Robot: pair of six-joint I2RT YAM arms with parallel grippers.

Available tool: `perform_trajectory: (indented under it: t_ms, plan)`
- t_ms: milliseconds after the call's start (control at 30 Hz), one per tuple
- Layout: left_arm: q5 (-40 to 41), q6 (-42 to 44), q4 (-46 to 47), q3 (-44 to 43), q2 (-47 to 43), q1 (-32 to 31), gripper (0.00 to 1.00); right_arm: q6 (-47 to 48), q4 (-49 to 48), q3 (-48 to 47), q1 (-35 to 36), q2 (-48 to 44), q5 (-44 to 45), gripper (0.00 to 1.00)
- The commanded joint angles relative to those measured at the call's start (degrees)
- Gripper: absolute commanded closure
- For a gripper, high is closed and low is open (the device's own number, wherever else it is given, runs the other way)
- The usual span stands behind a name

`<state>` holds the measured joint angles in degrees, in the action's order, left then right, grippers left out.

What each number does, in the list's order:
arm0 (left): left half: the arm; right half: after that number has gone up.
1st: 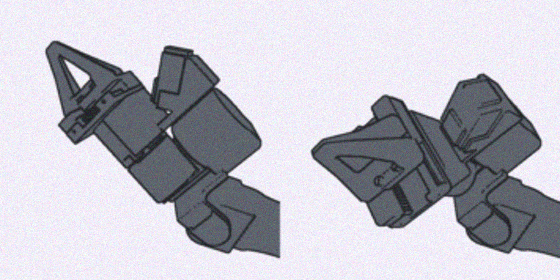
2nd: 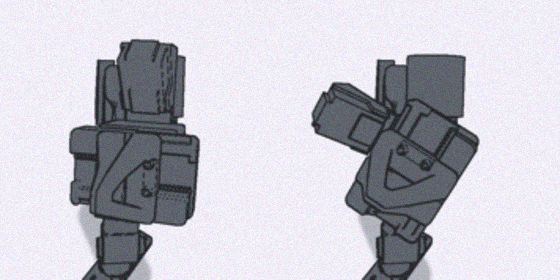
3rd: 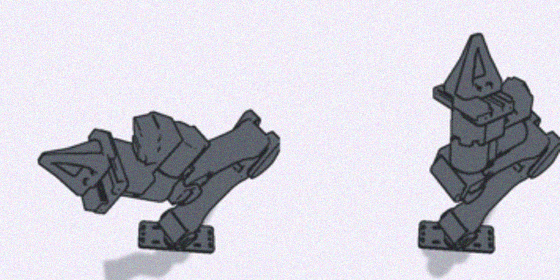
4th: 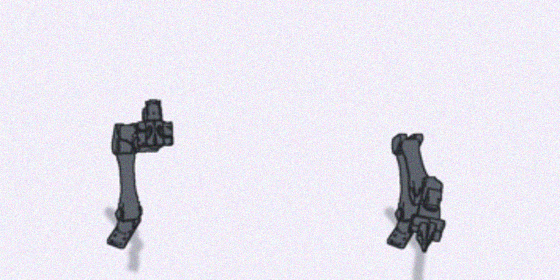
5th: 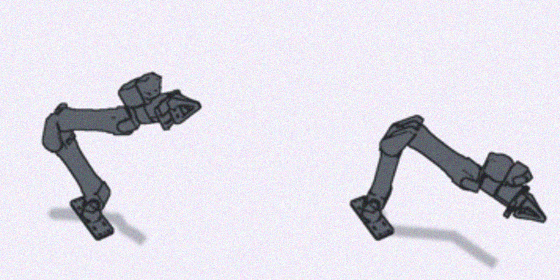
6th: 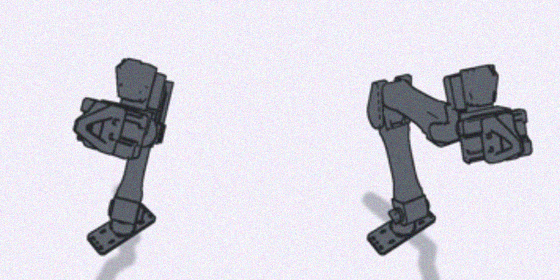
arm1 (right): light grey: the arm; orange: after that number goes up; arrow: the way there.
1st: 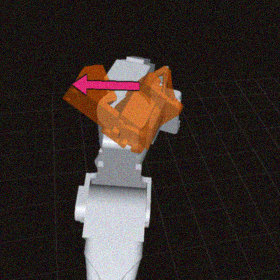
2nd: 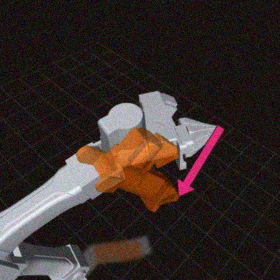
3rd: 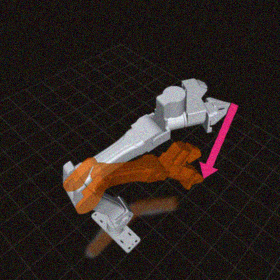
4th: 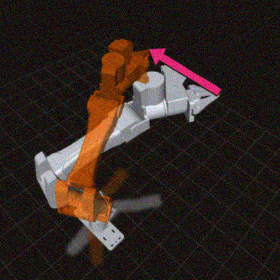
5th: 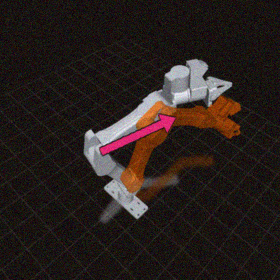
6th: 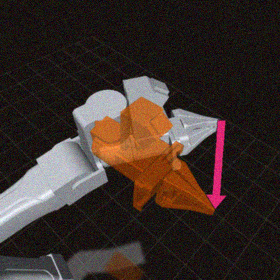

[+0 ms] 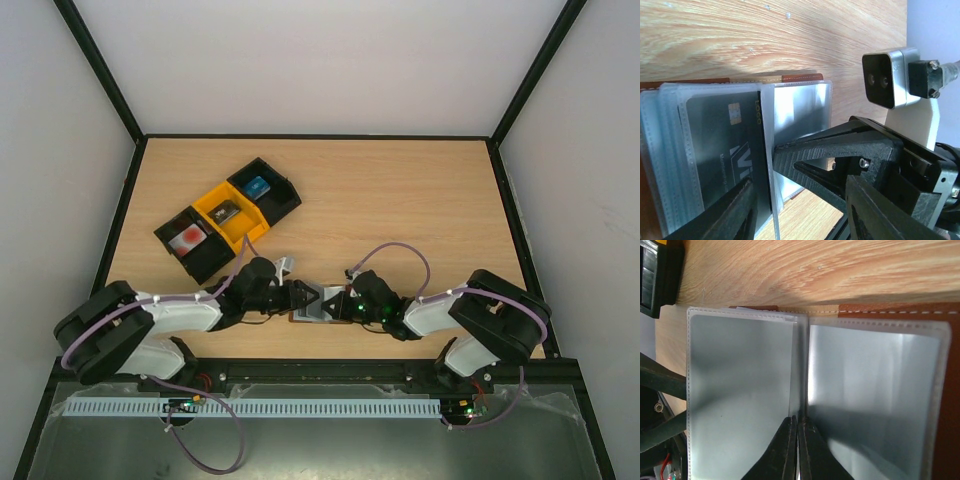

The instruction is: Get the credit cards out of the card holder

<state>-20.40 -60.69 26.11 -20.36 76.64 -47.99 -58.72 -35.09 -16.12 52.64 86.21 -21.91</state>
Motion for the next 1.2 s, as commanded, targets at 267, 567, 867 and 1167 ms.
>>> perform_trajectory:
  t_ms: [267,567,867,1167]
  plan:
    - [-0.2,-1.1,1.6,-3.8,3.8,-2.9,0.66,-0.6,8.6,1.8,0.4,-1.5,2.5,0.89]
    - [-1.4,-1.7,3.3,-4.8,5.0,-3.1,0.6,-1.4,22.4,0.8,0.4,-18.0,12.1,0.73]
    - [-3.4,-3.6,10.1,-7.5,9.6,-5.9,0.58,-1.9,35.3,0.2,0.4,-36.1,23.2,0.72]
    - [-0.9,-3.3,8.5,-6.6,9.1,-6.2,0.57,-1.9,38.9,-0.1,0.4,-43.0,23.1,0.71]
